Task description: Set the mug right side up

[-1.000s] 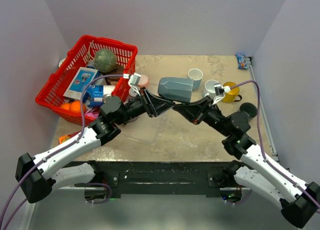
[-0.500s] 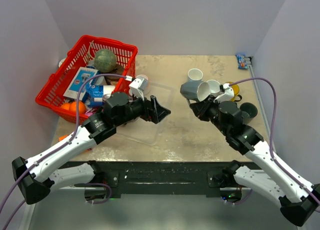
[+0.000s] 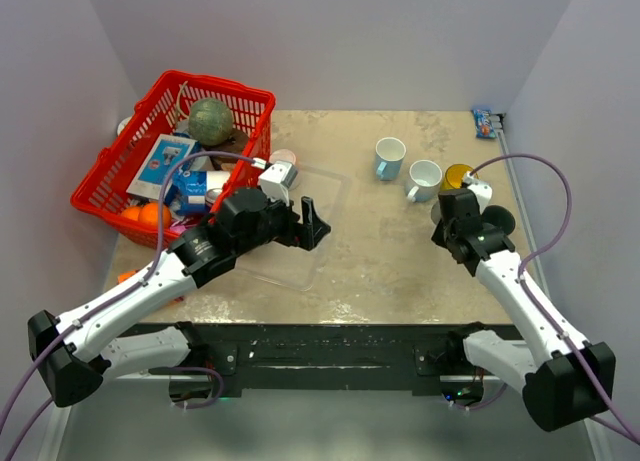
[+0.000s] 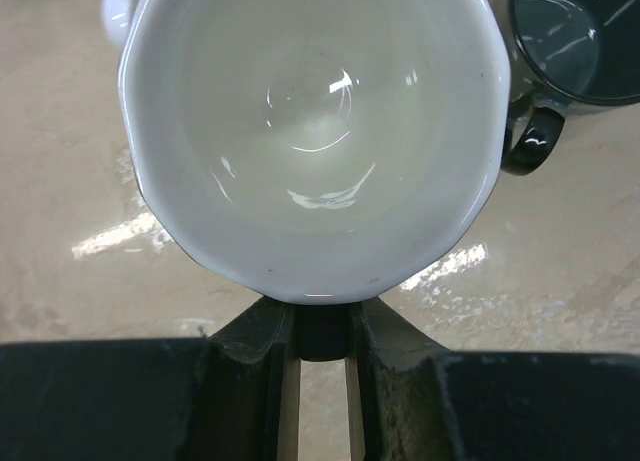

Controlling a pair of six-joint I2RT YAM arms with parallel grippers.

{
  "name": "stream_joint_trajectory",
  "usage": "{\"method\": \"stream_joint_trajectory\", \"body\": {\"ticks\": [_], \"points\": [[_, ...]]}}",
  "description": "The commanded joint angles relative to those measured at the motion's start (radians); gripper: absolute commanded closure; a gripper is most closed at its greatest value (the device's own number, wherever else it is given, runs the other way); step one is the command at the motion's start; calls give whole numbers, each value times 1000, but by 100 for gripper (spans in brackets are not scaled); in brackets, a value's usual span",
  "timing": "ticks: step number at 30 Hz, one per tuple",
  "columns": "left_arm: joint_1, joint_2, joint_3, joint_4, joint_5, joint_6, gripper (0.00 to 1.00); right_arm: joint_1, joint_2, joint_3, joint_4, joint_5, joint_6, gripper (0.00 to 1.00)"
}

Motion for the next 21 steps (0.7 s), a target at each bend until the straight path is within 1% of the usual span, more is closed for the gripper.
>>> {"method": "stream_joint_trajectory", "body": {"ticks": [1,4,9,15,21], "points": [[-2,-1,-18,2,-26,15,9,-117,77,0,180,-84,-97,100],[-1,-2,-23,-11,-34,12,9,-147,156,6,196,-113,-105,100],[-1,-16,-32,-31,-52,9,9,-169,232,9,214,-124,-100,100],[-1,-15,-35,-41,-55,10,9,-174,318,43,190,-58,-114,100],[-1,4,-26,-45,-52,10,9,-174,332,60,153,-3,-113,100]]}}
